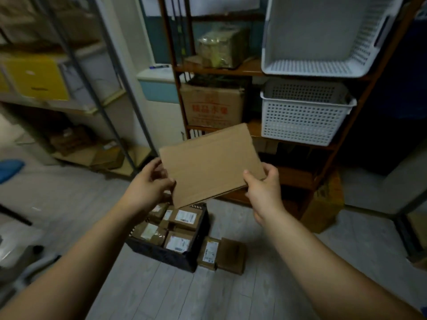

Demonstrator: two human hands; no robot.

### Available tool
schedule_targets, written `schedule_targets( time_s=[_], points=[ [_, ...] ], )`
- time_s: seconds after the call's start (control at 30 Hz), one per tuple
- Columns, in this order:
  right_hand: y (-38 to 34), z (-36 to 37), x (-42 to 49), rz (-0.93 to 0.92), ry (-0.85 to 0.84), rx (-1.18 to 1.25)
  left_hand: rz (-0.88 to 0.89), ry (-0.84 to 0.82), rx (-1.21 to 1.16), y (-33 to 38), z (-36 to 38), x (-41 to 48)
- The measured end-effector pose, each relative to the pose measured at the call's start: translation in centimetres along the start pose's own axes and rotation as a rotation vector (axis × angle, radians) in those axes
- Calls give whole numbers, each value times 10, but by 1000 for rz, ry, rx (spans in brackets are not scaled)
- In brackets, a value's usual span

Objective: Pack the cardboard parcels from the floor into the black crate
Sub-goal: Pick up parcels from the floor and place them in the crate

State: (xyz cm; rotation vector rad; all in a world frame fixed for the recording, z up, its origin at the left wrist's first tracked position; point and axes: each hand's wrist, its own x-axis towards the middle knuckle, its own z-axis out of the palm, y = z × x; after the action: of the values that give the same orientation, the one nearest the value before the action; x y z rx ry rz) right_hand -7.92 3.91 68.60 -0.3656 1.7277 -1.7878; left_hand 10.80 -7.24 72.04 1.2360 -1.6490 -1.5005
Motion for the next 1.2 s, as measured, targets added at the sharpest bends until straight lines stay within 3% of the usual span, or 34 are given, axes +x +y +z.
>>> schedule_targets(
  time_s=[0.27, 0.6, 0.93, 1.2],
  points=[
    [23, 126, -39, -168, -113, -267, 130, 220, 32, -15, -128, 27],
    [65, 269, -65, -143, -211, -355, 45, 140, 93, -47, -280, 78],
    [84, 333, -6, -86, -204, -485, -26, 93, 127, -68, -306, 164],
    [103, 377, 63, -31, -275, -535, -88, 56, 341, -76, -311, 240]
  ],
)
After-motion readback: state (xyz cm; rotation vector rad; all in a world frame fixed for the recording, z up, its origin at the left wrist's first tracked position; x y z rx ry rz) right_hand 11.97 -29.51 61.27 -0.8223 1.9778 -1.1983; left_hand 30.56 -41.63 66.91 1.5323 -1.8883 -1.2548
